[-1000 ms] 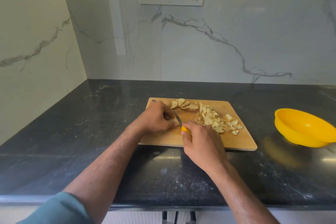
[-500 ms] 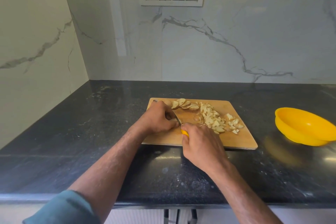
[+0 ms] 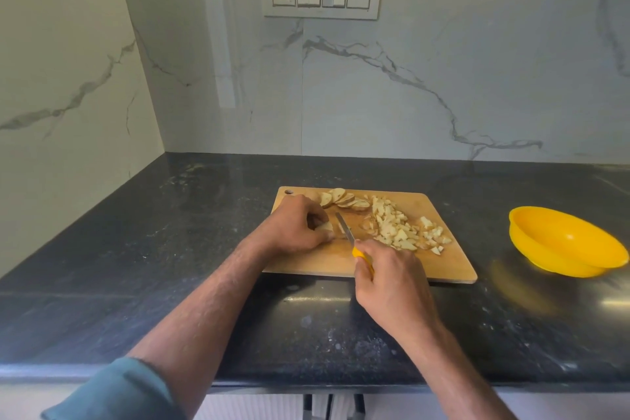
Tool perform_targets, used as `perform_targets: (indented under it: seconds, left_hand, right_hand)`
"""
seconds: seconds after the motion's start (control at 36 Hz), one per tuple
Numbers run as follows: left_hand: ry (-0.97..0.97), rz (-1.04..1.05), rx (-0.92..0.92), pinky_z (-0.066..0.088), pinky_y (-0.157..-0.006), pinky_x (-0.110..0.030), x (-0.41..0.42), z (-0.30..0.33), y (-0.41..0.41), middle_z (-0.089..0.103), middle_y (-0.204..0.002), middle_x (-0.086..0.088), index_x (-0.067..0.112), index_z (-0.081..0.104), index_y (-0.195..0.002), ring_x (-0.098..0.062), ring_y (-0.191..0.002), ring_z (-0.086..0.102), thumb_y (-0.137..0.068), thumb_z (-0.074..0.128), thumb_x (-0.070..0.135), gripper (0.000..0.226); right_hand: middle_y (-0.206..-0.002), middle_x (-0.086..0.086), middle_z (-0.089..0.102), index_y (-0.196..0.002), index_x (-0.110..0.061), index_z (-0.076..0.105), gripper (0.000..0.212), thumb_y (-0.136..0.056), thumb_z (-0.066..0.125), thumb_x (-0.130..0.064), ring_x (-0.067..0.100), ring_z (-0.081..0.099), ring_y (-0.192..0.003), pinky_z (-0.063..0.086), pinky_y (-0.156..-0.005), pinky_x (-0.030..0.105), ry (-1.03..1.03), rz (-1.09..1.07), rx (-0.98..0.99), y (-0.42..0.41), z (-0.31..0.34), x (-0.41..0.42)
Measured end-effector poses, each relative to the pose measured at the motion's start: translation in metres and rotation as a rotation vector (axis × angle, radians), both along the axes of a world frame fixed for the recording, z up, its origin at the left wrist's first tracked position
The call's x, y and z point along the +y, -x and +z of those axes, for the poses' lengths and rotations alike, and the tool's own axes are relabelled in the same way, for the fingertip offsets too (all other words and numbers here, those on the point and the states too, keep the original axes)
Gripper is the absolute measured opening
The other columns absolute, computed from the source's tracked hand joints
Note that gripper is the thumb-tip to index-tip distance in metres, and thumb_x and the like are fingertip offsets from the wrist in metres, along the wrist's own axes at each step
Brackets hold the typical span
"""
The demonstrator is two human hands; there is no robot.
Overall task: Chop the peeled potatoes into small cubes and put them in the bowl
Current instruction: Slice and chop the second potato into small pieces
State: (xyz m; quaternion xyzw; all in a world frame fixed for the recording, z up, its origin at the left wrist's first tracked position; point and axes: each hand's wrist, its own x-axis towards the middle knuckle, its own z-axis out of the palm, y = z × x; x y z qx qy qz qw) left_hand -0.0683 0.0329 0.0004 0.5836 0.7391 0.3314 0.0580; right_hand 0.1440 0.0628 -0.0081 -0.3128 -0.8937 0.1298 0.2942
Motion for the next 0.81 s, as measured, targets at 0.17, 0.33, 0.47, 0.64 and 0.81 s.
perform_targets:
  seconds: [0.17,0.33,0.47,0.64,0.81]
  left_hand:
    - [0.024,0.031,-0.01,0.057,-0.075,-0.019,-0.0012,0.0044,0.0026,0.072,-0.088,0.004,0.012,0.08,-0.099,-0.007,-0.082,0.065,-0.08,0.084,0.03,0.027]
    - [0.018,0.067,-0.007,0.044,-0.073,-0.006,-0.0025,0.0043,0.0001,0.069,-0.082,0.007,0.012,0.08,-0.096,-0.005,-0.076,0.062,-0.08,0.084,0.029,0.023]
    - [0.028,0.073,-0.003,0.058,-0.077,-0.025,-0.0013,0.0048,-0.0014,0.072,-0.086,0.003,0.012,0.081,-0.096,-0.009,-0.082,0.065,-0.081,0.085,0.029,0.023]
    - [0.049,0.084,-0.033,0.044,-0.092,-0.019,-0.002,0.0062,-0.0011,0.073,-0.087,0.005,0.013,0.081,-0.097,-0.008,-0.083,0.065,-0.081,0.085,0.027,0.022]
    - [0.065,0.082,-0.055,0.047,-0.095,-0.023,-0.0005,0.0058,-0.0022,0.073,-0.089,0.003,0.013,0.08,-0.095,-0.01,-0.085,0.067,-0.082,0.084,0.024,0.018]
  right_hand:
    - [-0.094,-0.008,0.074,-0.122,-0.021,0.068,0.027,-0.096,0.061,-0.026,0.004,0.064,-0.069,0.054,-0.061,0.016,0.011,0.029,0.011,0.0063,0.0007,-0.0033]
    - [-0.088,-0.01,0.073,-0.121,-0.022,0.068,0.026,-0.096,0.061,-0.027,0.003,0.06,-0.065,0.04,-0.056,0.008,0.023,0.045,0.02,0.0066,-0.002,-0.0071]
    - [-0.08,-0.01,0.07,-0.118,-0.023,0.069,0.024,-0.096,0.06,-0.028,0.005,0.057,-0.059,0.032,-0.052,0.008,-0.01,0.041,0.01,0.0074,-0.0043,-0.0066]
    - [-0.089,-0.009,0.074,-0.123,-0.023,0.067,0.027,-0.097,0.059,-0.029,0.001,0.052,-0.061,0.027,-0.051,0.002,-0.047,0.061,-0.033,0.0081,-0.0032,-0.0078]
    - [-0.1,-0.01,0.074,-0.131,-0.024,0.062,0.033,-0.1,0.056,-0.031,0.004,0.062,-0.076,0.029,-0.058,0.003,-0.049,0.06,-0.069,0.0087,-0.0021,-0.0077]
